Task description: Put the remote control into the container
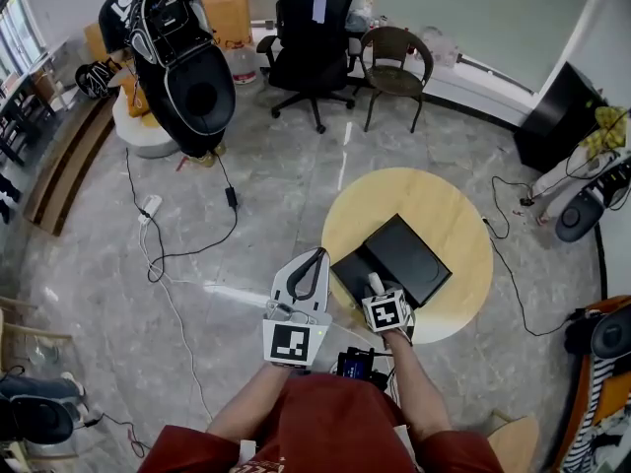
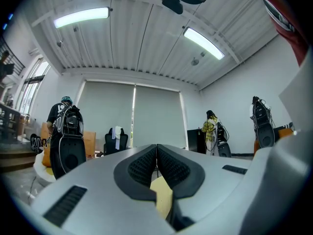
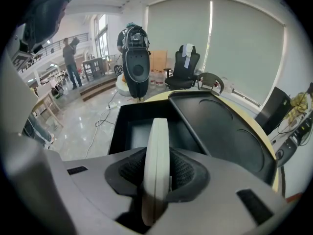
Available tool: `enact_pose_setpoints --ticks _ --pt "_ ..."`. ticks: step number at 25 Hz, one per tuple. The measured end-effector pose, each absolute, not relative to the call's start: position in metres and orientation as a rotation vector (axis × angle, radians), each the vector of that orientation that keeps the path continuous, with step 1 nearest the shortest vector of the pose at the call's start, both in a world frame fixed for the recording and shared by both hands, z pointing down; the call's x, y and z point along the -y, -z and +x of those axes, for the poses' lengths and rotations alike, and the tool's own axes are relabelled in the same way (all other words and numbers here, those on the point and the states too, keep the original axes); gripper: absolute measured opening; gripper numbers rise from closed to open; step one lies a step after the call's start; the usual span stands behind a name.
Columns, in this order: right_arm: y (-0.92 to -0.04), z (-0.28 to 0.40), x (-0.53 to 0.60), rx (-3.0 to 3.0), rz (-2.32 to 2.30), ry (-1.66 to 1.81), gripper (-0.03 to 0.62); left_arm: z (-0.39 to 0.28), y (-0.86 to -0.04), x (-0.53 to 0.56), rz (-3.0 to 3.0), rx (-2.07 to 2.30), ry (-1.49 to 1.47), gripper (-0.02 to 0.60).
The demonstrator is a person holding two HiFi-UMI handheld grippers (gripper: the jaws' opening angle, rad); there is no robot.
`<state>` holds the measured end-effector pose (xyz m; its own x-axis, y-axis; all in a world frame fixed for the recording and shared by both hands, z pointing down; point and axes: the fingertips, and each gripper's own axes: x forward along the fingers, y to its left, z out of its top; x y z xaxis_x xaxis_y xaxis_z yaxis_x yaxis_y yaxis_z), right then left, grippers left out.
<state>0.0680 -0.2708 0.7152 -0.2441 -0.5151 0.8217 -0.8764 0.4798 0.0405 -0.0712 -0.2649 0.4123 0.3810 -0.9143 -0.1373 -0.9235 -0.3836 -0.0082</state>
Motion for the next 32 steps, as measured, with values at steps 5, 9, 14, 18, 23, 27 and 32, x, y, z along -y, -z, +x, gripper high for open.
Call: enact_pose_setpoints --ticks 5,9,14,18,23,27,32 --pt "-0.724 0.071 0.273 1.881 1.13 -0.58 0.118 -0.07 -0.412 0.267 -2.542 -1.693 -0.154 0.017" --pt "-0.732 0.072 0.272 1.863 1.117 -0.59 0.119 -0.069 -0.414 0.266 -2.549 -1.698 -0.159 0.017" --pt "-0.74 0.071 0.271 1.84 1.092 -0.604 0.119 -0.068 -0.418 0.265 -2.554 -1.691 -0.13 0.017" --pt "-0.74 0.07 0.273 1.831 1.083 -0.607 0.119 -0.069 -0.417 0.269 -2.556 -1.685 -0.118 0.017" --pt "-0.738 0.07 0.273 1.83 1.084 -0.618 0.12 -0.07 -0.414 0.268 -2.554 -1.682 -0.132 0.017" --pt "-0.737 0.07 0.272 1.832 1.091 -0.605 0.12 -0.068 -0.414 0.268 -2.561 -1.674 -0.136 0.017" --pt "-0.736 0.067 0.269 1.853 1.08 -0.629 0.121 -0.065 -0.413 0.265 -2.571 -1.66 -0.142 0.017"
